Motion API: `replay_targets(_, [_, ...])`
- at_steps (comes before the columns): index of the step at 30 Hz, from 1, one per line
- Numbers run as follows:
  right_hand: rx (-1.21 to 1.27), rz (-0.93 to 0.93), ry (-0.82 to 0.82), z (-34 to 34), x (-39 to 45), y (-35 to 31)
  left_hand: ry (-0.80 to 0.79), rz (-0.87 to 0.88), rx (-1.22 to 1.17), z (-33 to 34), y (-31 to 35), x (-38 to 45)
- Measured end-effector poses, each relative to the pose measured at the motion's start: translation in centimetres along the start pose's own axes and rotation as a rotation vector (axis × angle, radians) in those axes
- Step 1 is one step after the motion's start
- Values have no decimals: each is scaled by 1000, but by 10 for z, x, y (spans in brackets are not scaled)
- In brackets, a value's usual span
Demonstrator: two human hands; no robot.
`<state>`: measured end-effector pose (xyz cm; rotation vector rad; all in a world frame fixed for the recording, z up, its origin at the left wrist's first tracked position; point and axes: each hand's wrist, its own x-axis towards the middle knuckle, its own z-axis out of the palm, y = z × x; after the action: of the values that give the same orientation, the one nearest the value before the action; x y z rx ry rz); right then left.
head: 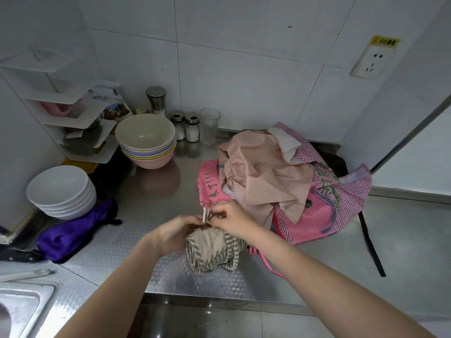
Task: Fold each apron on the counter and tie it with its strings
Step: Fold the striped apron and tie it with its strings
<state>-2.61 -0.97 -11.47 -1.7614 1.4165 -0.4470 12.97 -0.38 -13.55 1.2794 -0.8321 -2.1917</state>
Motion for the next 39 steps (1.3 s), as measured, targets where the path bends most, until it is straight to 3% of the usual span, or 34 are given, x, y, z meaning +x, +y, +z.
replay_targets(3, [-32,-3,37,2,0,1,20,-40,-85,-3,1,4])
replay_targets(7, [-63,-35,-36,6,-2,0,243,17,49,3,1,19])
replay_targets(14, [-173,-142,-59,6,-5,0,587,118,920,4,23,41])
replay_targets(19, [-40,-170,-41,2,-9,4,673,53,999,1,21,49])
replay_targets(29, [-87,-232,-213,3,-16,26,796,-26,787,-25,13,53])
replay_targets(31, [35,-158,-223,0,-13,31,799,23,624,-27,9,58])
replay_targets(33, [312,-7,-215,-6,-11,30,705,66,247,-17,15,58])
replay_targets(35, [531,61,-98,-6,-8,24,480,47,-47,-1,23,49])
replay_targets(37, [627,105,8,-3,-5,17,332,2,-83,6,27,41])
replay_targets(39, [588,132,36,1,1,11,292,-7,-15,8,24,34])
